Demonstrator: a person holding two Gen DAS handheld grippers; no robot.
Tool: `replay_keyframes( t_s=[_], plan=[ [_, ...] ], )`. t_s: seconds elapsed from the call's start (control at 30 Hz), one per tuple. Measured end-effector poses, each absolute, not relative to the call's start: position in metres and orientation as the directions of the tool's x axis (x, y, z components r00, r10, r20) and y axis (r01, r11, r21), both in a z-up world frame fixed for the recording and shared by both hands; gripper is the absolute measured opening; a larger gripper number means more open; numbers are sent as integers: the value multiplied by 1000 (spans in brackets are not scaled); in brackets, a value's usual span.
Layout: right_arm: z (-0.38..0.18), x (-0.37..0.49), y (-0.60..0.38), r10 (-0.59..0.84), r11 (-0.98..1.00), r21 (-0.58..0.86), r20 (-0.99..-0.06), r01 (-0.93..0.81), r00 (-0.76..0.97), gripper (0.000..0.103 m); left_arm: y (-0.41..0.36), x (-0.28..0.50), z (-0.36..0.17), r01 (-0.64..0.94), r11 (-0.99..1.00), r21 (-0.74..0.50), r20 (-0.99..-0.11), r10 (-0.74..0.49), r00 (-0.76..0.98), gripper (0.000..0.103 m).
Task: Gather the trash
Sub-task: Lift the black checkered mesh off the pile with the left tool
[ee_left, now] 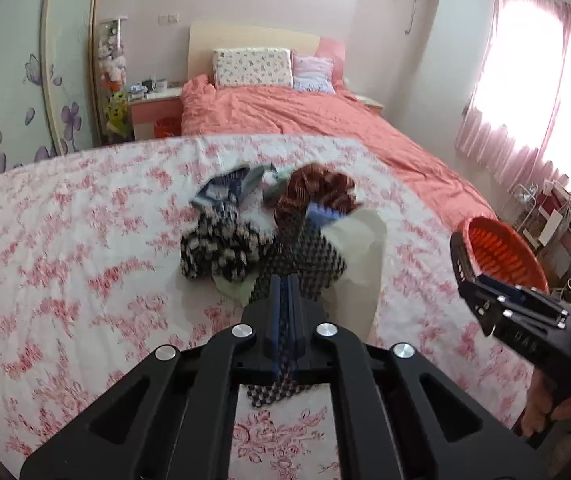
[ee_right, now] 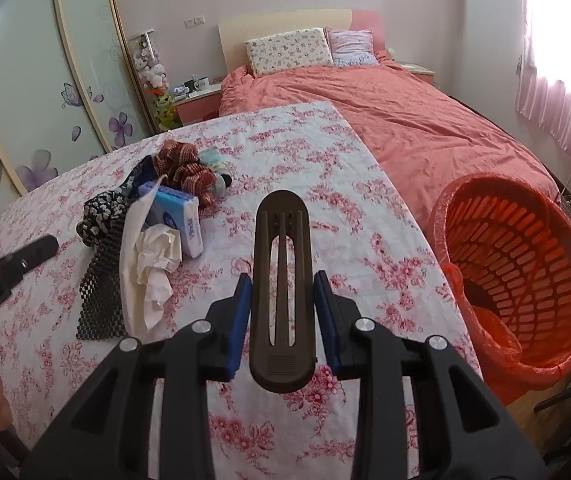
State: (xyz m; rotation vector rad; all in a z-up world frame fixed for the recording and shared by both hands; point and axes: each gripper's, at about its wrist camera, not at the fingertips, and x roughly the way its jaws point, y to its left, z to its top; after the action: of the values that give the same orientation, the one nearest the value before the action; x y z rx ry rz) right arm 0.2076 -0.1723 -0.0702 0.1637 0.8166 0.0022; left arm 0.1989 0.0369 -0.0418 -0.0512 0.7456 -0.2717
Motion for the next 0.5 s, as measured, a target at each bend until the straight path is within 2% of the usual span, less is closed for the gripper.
replay_keyframes(
  t_s=[0.07,0.1,0.33,0.4,0.47,0.5],
  plan=[
    [-76,207,-172,65,988,144,-735,61,675,32,39,201,-58,202,969,-142,-691,-244,681,38],
    [-79,207,-171,68,988,145,-740,60,669,32,41,202,-67,190,971,-147,-705,-238,668,40],
    [-87,208,-170,74,986,152,-755,63,652,32,43,206,-91,186,967,-173,-751,-252,610,40],
    [-88,209,-171,72,986,152,-758,67,649,32,41,206,-90,197,964,-180,-746,-264,611,34],
    [-89,210,-171,70,986,150,-760,70,646,32,42,207,-92,210,957,-198,-744,-286,603,3],
    [-90,210,-171,69,986,151,-762,72,644,32,43,207,-92,214,954,-210,-743,-298,599,2]
  ],
)
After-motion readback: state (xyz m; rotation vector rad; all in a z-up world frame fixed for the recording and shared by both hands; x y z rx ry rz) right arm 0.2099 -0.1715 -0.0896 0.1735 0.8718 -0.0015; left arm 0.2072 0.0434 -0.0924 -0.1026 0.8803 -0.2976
